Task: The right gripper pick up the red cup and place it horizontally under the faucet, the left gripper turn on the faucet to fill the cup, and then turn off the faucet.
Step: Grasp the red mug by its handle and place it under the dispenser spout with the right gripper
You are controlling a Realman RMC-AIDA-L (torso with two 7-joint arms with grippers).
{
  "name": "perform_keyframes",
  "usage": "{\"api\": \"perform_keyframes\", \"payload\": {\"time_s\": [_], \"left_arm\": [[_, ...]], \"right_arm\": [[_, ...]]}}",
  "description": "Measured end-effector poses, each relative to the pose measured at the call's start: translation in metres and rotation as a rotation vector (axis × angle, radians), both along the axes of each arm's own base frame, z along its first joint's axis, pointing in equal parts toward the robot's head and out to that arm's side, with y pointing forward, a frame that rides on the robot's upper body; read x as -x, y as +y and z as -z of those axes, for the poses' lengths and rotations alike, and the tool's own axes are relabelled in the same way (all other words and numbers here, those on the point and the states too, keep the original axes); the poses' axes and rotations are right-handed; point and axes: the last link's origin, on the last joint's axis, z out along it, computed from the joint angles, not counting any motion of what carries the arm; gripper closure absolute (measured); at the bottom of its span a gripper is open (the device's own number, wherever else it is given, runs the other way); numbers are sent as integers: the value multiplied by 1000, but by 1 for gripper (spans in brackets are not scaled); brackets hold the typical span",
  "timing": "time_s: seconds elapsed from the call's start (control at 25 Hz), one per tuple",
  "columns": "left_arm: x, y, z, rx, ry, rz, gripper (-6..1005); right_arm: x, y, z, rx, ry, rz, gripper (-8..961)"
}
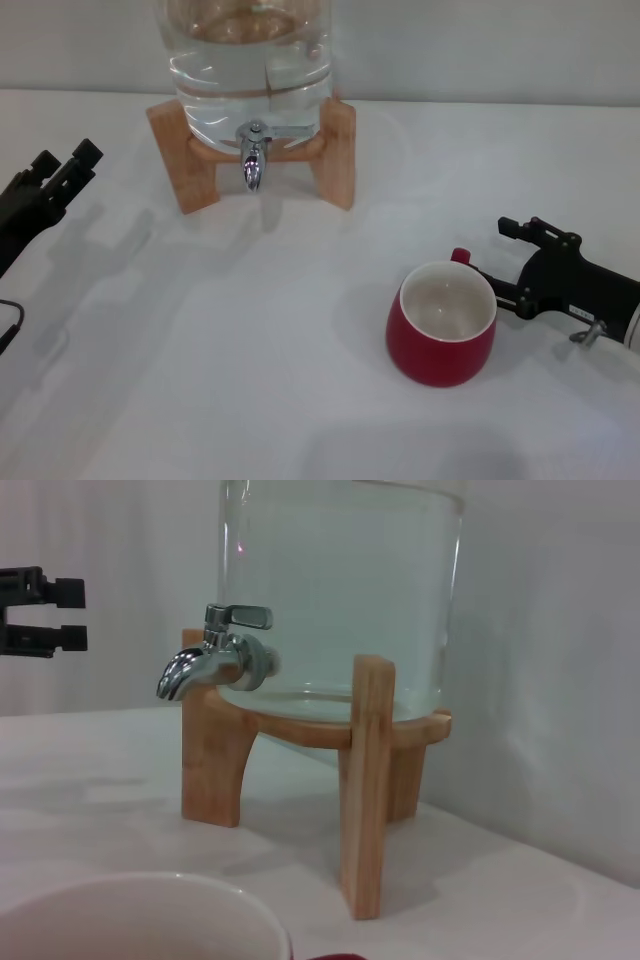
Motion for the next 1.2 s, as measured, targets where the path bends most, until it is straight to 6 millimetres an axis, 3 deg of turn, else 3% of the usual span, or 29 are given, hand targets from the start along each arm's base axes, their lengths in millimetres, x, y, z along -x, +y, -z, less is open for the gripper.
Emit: {"api": "perform_keyframes", "payload": {"time_s": [1.2], "left_arm": [[-1,2,0,-2,0,1,138]], "right_arm": [[-3,4,-3,-23,8,36,229]]}}
